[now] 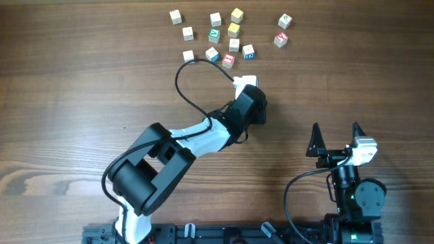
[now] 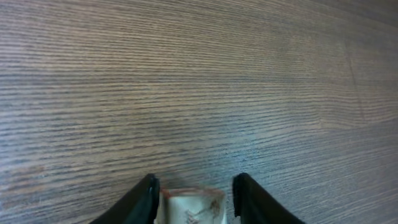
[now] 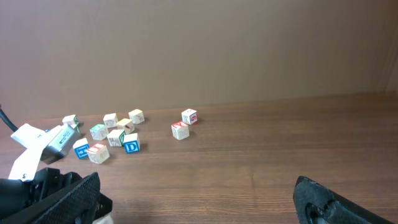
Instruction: Form a horizontal line
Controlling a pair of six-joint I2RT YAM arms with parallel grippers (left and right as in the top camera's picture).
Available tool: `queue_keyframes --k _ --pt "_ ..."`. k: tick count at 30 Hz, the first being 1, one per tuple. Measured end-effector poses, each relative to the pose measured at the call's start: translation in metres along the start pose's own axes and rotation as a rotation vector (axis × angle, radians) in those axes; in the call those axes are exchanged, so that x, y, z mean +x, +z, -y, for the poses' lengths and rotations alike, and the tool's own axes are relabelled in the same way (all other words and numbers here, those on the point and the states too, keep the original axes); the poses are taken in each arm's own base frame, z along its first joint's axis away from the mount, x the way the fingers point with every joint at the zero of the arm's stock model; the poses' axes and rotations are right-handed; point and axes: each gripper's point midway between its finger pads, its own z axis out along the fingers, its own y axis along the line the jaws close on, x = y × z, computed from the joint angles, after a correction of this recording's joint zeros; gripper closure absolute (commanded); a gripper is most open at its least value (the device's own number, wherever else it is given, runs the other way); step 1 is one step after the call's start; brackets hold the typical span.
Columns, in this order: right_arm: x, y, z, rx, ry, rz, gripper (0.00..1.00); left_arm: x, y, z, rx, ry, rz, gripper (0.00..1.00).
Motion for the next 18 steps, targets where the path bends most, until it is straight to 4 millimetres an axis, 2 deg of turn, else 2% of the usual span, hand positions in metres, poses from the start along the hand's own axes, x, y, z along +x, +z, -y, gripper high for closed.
queue_keyframes --k 5,8,12,18 --pt "0.0000 0.0000 0.0000 0.000 0.000 0.000 0.00 -0.0002 0.0001 0.0001 0.001 -0.008 0.001 0.37" --pt "0.0000 0.0000 0.0000 0.000 0.000 0.000 0.00 -0.0001 0.0002 0.0016 0.008 -0.010 -0.001 0.36" --pt "0.0000 0.0000 -0.0001 0.000 0.000 0.000 0.00 0.0014 0.0002 0.0032 0.018 -0.012 -0.009 0.48" --pt "0.0000 0.0000 0.0000 0.000 0.000 0.000 0.00 0.0093 -0.0006 -0.0018 -0.004 -0.031 -0.046 0.52"
